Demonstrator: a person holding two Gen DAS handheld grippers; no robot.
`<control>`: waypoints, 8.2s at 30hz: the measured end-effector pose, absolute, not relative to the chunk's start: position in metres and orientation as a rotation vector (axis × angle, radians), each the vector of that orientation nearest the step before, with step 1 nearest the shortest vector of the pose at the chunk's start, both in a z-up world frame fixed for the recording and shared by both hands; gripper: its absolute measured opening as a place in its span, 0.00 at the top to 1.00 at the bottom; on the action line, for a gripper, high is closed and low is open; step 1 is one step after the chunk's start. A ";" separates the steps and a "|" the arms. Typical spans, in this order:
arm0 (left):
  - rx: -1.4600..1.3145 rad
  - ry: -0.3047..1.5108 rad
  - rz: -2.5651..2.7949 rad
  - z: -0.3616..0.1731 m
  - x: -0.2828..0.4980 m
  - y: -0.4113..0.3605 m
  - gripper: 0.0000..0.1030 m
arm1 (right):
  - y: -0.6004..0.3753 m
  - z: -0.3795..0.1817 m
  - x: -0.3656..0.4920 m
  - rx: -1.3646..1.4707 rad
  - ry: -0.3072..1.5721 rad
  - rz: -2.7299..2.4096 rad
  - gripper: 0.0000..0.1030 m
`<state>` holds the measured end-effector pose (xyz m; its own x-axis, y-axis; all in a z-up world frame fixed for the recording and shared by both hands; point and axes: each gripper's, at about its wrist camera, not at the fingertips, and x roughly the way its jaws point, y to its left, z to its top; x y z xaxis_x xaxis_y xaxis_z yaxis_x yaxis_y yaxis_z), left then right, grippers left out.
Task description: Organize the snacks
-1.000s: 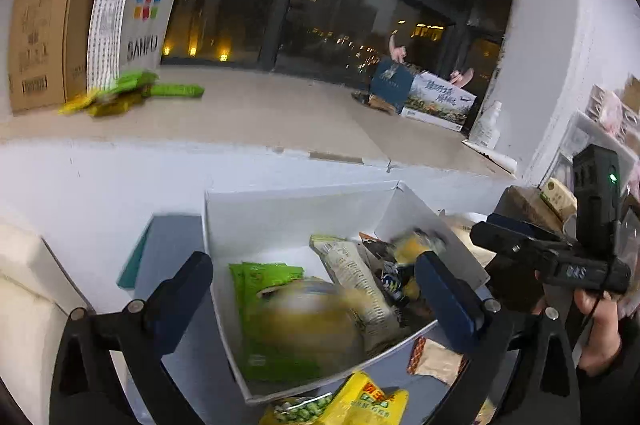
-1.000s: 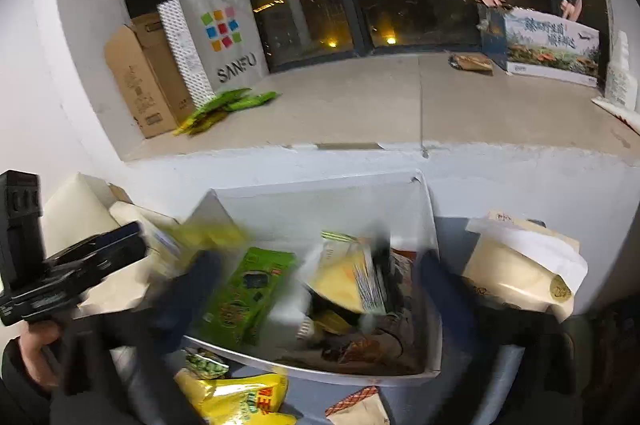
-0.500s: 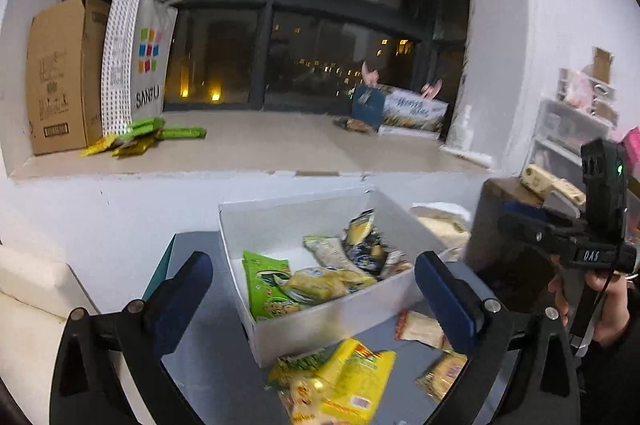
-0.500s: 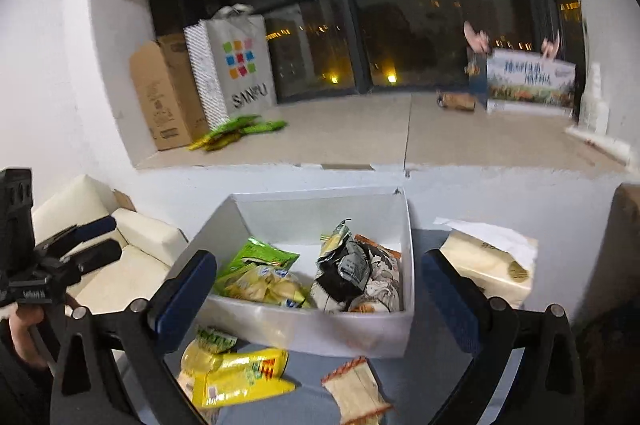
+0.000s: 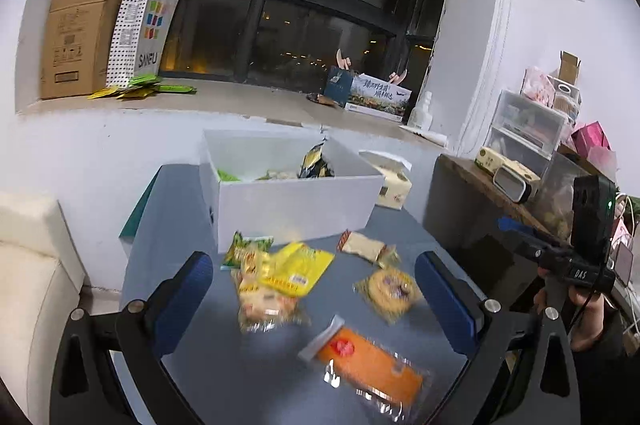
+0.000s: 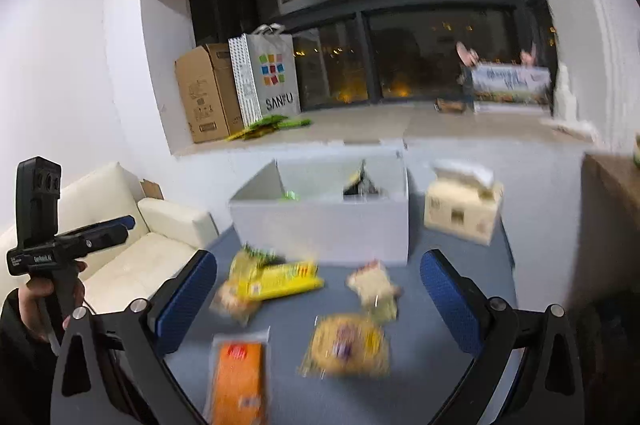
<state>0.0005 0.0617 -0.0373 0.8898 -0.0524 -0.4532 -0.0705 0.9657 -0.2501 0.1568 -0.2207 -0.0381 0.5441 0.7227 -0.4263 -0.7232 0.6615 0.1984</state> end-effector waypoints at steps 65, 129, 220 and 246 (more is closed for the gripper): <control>0.367 0.786 0.063 -0.142 0.144 -0.001 0.00 | -0.185 -0.055 0.184 0.086 0.685 0.961 0.68; -0.434 0.608 0.053 -0.029 0.260 0.185 0.00 | -0.044 -0.029 0.387 0.159 0.826 0.818 0.00; -0.236 0.694 0.000 -0.099 0.105 0.077 0.26 | -0.191 -0.081 0.174 -0.089 0.755 0.813 0.21; -0.308 0.668 -0.001 -0.031 0.303 0.155 0.00 | -0.058 -0.043 0.427 0.219 0.865 0.862 0.00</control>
<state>0.3029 0.1552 -0.0312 0.7866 -0.0995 -0.6094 -0.0973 0.9546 -0.2815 0.4272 -0.0583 -0.0432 0.3449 0.7404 -0.5770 -0.5743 0.6526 0.4942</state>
